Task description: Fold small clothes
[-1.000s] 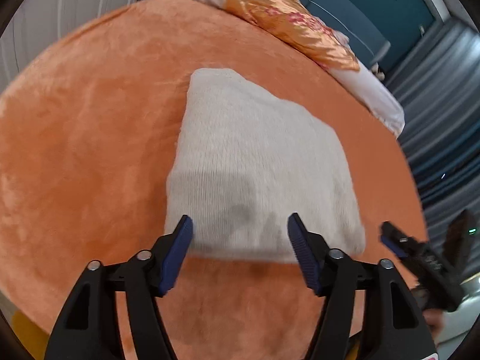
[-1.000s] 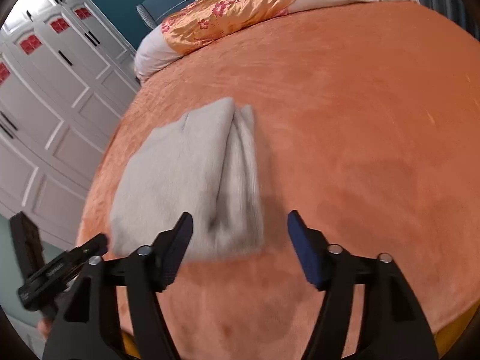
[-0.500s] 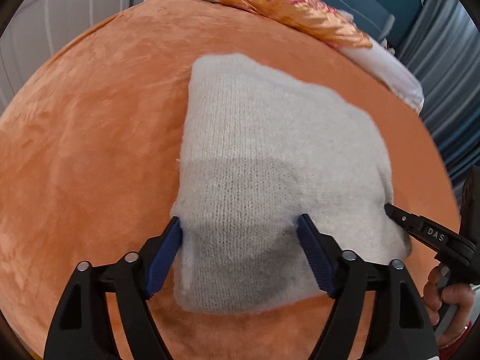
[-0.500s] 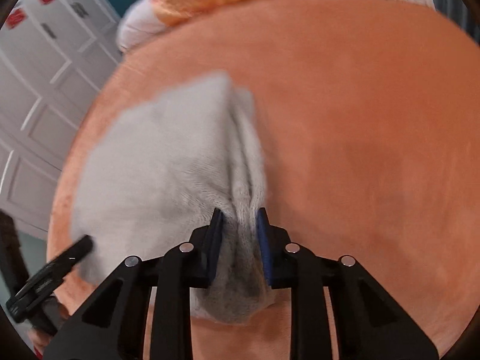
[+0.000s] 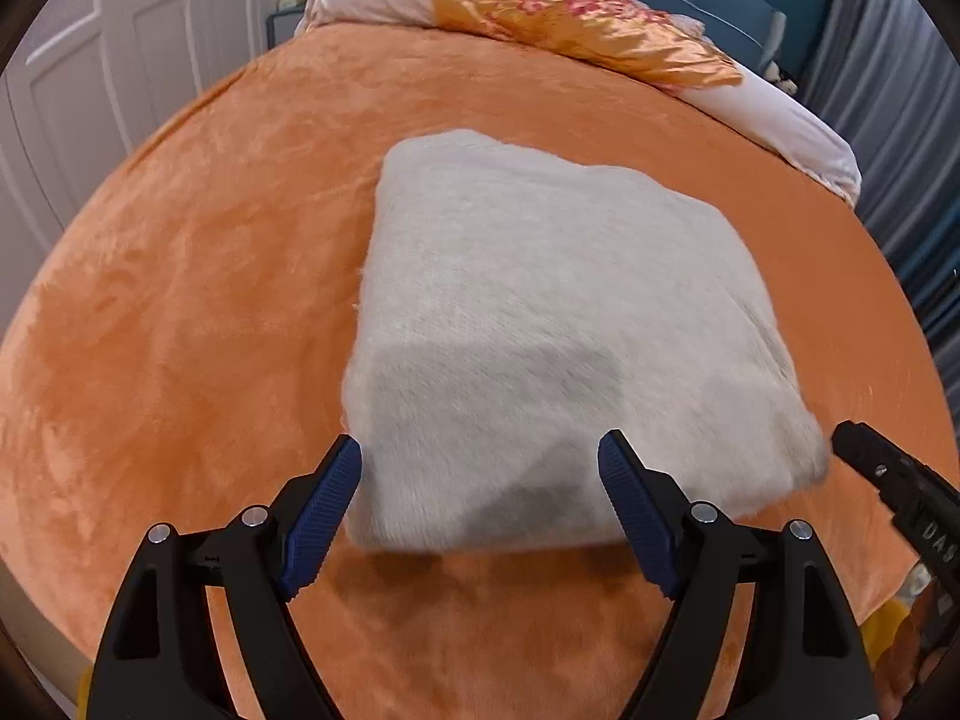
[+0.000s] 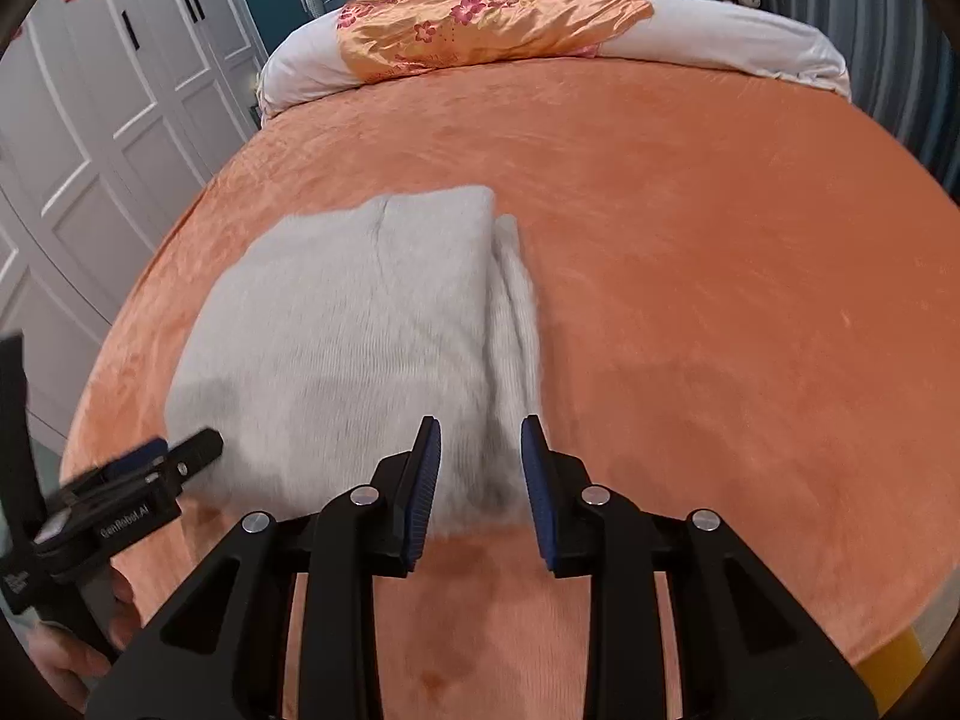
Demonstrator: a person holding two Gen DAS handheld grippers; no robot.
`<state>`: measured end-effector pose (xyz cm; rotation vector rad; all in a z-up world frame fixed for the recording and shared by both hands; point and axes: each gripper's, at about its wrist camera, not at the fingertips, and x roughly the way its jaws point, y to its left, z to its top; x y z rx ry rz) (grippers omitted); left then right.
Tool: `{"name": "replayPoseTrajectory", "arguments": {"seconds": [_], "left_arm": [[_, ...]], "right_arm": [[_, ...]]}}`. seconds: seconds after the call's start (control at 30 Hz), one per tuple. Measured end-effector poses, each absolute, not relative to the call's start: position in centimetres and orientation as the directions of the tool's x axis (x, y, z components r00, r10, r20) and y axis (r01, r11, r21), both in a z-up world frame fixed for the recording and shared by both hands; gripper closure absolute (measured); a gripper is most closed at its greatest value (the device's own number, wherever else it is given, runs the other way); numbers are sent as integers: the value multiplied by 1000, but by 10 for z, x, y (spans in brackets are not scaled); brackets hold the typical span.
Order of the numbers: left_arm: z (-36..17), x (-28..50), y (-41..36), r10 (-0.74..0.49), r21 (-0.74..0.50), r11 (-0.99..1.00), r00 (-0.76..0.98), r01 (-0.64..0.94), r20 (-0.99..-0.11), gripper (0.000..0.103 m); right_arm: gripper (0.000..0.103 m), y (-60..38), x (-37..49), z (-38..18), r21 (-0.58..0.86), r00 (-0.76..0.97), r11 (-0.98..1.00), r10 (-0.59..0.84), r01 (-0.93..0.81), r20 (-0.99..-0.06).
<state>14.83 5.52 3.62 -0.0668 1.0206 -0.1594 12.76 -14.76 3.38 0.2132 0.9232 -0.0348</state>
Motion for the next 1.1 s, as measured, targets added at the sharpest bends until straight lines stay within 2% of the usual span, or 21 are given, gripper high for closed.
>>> {"name": "replayPoseTrajectory", "arguments": {"seconds": [0.43, 0.67, 0.77, 0.97, 1.1], "left_arm": [[42, 101, 48, -164, -118, 985, 499, 122, -851, 25], [21, 77, 50, -136, -97, 990, 477, 106, -868, 25], [9, 65, 49, -106, -70, 993, 485, 92, -868, 25], [-16, 51, 48, -57, -15, 996, 501, 87, -863, 24], [-19, 44, 41, -24, 35, 994, 534, 100, -845, 22]], "right_arm": [[71, -145, 76, 21, 193, 589, 970, 72, 145, -805], [70, -132, 46, 5, 130, 590, 982, 25, 136, -807], [59, -124, 35, -7, 86, 603, 987, -14, 136, -797], [57, -122, 26, -35, 68, 594, 987, -31, 143, -804], [50, -120, 20, -41, 67, 620, 990, -27, 128, -784]]}}
